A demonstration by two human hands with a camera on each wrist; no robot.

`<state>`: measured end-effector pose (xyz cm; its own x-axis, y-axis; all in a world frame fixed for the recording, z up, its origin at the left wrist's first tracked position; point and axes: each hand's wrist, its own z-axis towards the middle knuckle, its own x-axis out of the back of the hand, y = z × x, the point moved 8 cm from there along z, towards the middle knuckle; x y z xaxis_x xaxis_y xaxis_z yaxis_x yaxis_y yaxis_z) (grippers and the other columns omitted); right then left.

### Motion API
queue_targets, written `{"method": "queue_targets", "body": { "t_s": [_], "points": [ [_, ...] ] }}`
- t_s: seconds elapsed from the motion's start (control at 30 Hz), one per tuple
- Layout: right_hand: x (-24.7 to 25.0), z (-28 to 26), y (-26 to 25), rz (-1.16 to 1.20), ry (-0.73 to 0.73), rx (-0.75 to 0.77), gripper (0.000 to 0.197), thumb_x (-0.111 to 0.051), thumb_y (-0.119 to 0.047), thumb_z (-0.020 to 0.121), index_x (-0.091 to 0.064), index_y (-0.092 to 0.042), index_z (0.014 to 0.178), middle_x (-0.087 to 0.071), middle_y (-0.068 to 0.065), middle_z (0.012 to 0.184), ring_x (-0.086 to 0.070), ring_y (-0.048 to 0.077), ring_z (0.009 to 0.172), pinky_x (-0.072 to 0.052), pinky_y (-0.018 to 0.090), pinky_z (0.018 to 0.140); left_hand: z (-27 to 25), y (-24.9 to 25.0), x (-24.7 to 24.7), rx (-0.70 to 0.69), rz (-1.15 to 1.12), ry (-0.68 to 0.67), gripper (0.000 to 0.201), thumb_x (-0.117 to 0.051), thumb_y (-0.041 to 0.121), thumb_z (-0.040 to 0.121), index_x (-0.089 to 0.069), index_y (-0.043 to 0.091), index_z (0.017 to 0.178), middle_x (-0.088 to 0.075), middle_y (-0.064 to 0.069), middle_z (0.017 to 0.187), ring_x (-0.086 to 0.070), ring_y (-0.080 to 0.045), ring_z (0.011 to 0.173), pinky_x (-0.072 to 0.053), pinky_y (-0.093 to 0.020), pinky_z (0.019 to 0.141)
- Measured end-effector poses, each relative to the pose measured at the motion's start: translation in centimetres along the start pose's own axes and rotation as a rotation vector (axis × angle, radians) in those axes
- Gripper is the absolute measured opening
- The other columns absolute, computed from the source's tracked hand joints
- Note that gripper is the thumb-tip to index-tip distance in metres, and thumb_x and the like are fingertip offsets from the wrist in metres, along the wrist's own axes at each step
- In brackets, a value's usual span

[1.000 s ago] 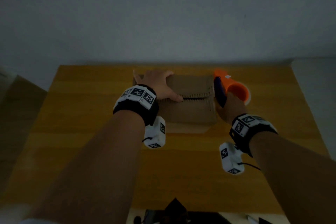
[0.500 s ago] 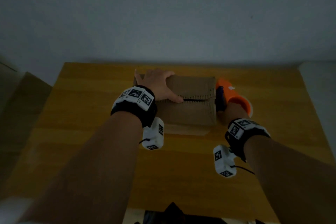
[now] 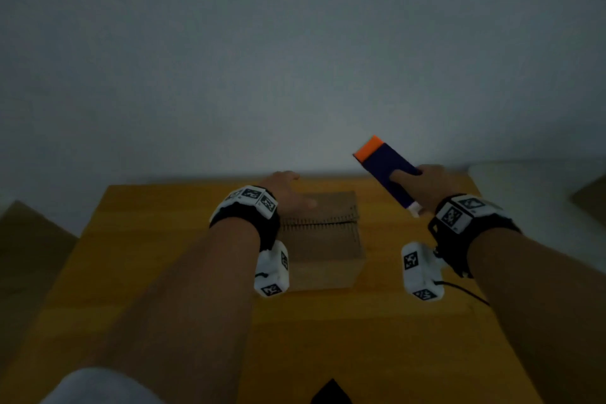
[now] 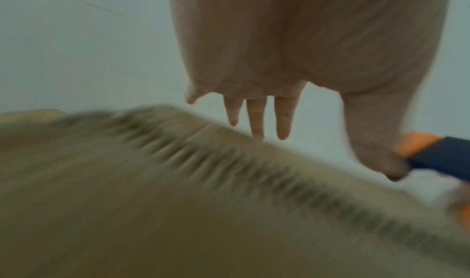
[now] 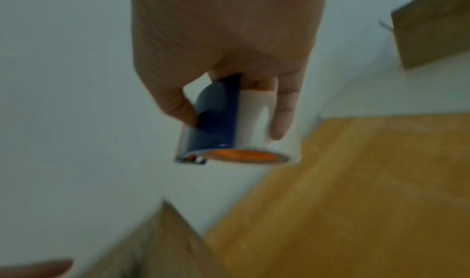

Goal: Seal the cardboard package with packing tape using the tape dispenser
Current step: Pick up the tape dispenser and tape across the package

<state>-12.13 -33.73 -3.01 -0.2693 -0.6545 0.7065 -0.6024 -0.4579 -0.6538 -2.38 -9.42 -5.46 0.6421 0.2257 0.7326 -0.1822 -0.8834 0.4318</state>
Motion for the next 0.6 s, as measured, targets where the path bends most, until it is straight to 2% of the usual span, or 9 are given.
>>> {"method": "queue_targets", "body": {
  "t_s": [0.07, 0.17, 0.23, 0.33, 0.47, 0.6],
  "points": [
    [1.4, -0.7, -2.1, -0.001, -0.013, 0.053, 0.044, -0.064, -0.050, 0.082, -0.061, -0.008, 0.095, -0.065, 0.014, 0.085, -0.065, 0.032, 0.073, -0.056, 0.036, 0.060, -0.2, 1.3, 1.9, -0.046, -0.104, 0.071, 0.068, -0.057, 0.036, 0.092, -0.027, 0.013, 0.149, -0.026, -0.007, 0.158, -0.031, -0.027, 0.143, -0.030, -0.041, 0.117],
    [1.9, -1.8, -4.8, 0.022, -0.088, 0.130, 0.049, -0.065, -0.054, 0.080, -0.063, -0.009, 0.100, -0.065, 0.010, 0.081, -0.062, 0.023, 0.063, -0.048, 0.028, 0.048, -0.6, 2.6, 4.8, -0.080, -0.380, 0.155, 0.049, -0.046, 0.022, 0.099, -0.038, 0.003, 0.143, -0.038, -0.014, 0.151, -0.041, -0.028, 0.136, -0.034, -0.035, 0.113],
    [1.4, -2.6, -6.2, 0.024, -0.142, 0.163, 0.048, -0.064, -0.053, 0.081, -0.064, -0.009, 0.101, -0.062, 0.004, 0.072, -0.058, 0.018, 0.057, -0.044, 0.025, 0.047, -1.1, 2.7, 5.2, -0.060, -0.730, 0.117, 0.041, -0.041, 0.020, 0.101, -0.045, 0.001, 0.137, -0.051, -0.015, 0.142, -0.052, -0.027, 0.123, -0.038, -0.037, 0.102],
    [0.5, -3.2, -7.4, 0.025, -0.190, 0.178, 0.048, -0.064, -0.052, 0.081, -0.066, -0.010, 0.103, -0.062, 0.002, 0.069, -0.056, 0.016, 0.053, -0.041, 0.023, 0.046, -2.0, 2.4, 4.9, -0.047, -1.171, -0.023, 0.037, -0.035, 0.025, 0.103, -0.048, 0.002, 0.130, -0.059, -0.019, 0.127, -0.058, -0.032, 0.113, -0.041, -0.041, 0.101],
    [-0.5, -3.6, -8.5, 0.034, -0.239, 0.178, 0.050, -0.065, -0.054, 0.080, -0.067, -0.011, 0.105, -0.063, 0.005, 0.069, -0.055, 0.017, 0.049, -0.041, 0.025, 0.044, -2.8, 1.2, 5.4, -0.067, -1.254, -0.072, 0.027, -0.040, 0.023, 0.102, -0.054, 0.004, 0.115, -0.065, -0.017, 0.106, -0.063, -0.029, 0.099, -0.049, -0.039, 0.093],
    [-1.4, -4.1, -9.7, 0.051, -0.275, 0.194, 0.043, -0.066, -0.055, 0.078, -0.067, -0.015, 0.094, -0.063, 0.005, 0.068, -0.054, 0.018, 0.048, -0.041, 0.025, 0.044, -3.0, -0.2, 5.6, -0.047, -1.275, -0.063, 0.020, -0.050, 0.024, 0.098, -0.058, 0.005, 0.096, -0.065, -0.012, 0.093, -0.062, -0.020, 0.082, -0.053, -0.031, 0.077]
  ]
}}
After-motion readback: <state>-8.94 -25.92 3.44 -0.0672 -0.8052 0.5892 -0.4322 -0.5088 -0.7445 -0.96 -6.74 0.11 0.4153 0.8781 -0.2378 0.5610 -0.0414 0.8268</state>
